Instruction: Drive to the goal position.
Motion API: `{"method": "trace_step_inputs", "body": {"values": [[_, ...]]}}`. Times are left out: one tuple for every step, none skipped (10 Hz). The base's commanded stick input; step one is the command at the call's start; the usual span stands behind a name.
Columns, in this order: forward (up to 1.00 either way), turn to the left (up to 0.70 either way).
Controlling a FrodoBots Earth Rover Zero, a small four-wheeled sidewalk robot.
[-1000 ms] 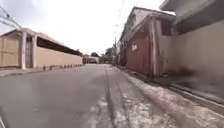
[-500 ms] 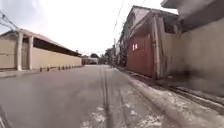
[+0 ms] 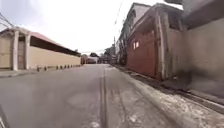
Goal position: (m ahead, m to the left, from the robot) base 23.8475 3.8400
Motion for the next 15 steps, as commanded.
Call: {"method": "trace_step_inputs", "body": {"values": [[0.7,0.04],[0.7,0.04],[0.7,0.04],[0.7,0.04],[0.7,0.04],[0.7,0.04],[0.7,0.04],[0.7,0.04],[0.7,0.04],[0.7,0.05],[0.7,0.05],[0.7,0.05],[0.7,0.05],[0.7,0.05],[0.7,0.05]]}}
